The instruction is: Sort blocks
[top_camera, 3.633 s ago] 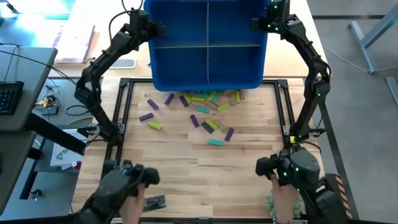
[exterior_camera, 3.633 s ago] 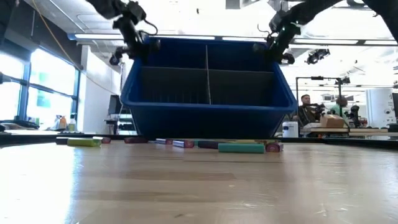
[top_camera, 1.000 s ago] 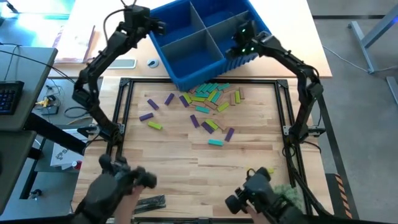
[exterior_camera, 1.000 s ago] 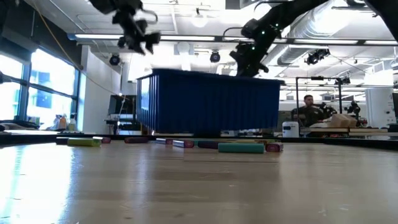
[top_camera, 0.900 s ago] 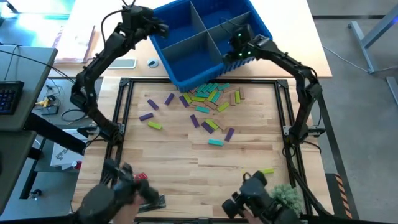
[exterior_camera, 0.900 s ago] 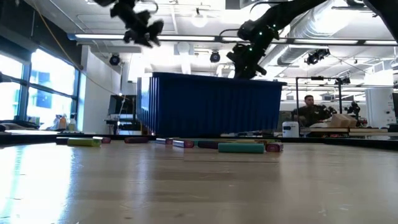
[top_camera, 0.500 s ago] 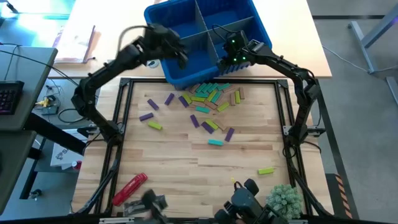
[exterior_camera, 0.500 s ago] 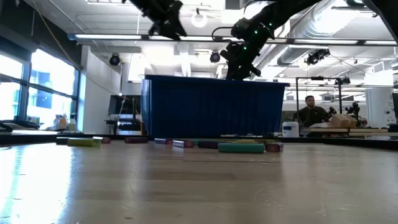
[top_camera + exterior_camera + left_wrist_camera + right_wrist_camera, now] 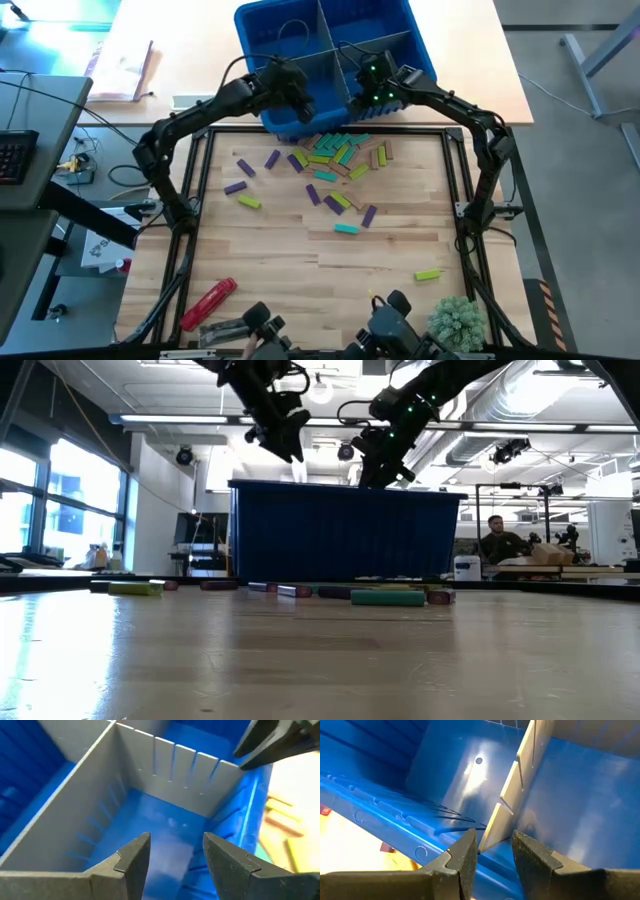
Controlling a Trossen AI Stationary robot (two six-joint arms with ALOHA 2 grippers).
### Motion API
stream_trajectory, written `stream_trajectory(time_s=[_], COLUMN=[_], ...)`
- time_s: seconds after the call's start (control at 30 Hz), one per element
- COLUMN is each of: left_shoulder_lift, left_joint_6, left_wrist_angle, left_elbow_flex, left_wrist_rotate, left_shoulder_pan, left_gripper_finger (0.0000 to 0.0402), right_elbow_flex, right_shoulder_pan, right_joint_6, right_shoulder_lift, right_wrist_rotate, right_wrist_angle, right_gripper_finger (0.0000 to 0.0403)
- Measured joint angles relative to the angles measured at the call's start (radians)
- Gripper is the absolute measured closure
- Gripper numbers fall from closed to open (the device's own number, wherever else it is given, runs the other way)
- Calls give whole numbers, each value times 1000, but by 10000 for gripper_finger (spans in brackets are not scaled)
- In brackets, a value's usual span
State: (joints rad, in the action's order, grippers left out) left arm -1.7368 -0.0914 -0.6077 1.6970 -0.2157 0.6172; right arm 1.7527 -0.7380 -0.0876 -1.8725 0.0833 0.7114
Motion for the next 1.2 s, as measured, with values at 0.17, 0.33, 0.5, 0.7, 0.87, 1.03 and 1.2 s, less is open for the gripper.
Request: stream_trajectory(time_s=[0.17, 0.33, 0.5, 0.7, 0.87, 1.03, 1.2], left_shoulder_lift=[-46, -95, -120, -83, -24, 27, 41], left_joint_6=[2, 2, -17, -43, -44, -59, -61], left_wrist_angle=[-49, -76, -99, -116, -126, -136, -138], left_elbow_flex=[0, 0, 1, -2, -1, 0, 0], left_wrist_rotate=[16, 10, -23, -79, -76, -31, -31], left_shoulder_pan=[6, 13, 17, 23, 15, -28, -74], left_gripper_finger=[238, 238, 238, 238, 238, 238, 238], right_elbow_flex=[-2, -2, -2, 2, 3, 2, -1], right_shoulder_pan=[-8, -17, -35, -36, 4, 50, 80], right_joint_6=[57, 116, 196, 305, 407, 646, 786], right_shoulder_lift=[19, 83, 109, 83, 47, 13, 3], right_wrist_rotate=[7, -3, -28, -59, -26, -42, -135], right_wrist_angle=[4, 9, 112, 134, 117, 119, 123], right_gripper_finger=[288, 288, 288, 288, 288, 288, 288])
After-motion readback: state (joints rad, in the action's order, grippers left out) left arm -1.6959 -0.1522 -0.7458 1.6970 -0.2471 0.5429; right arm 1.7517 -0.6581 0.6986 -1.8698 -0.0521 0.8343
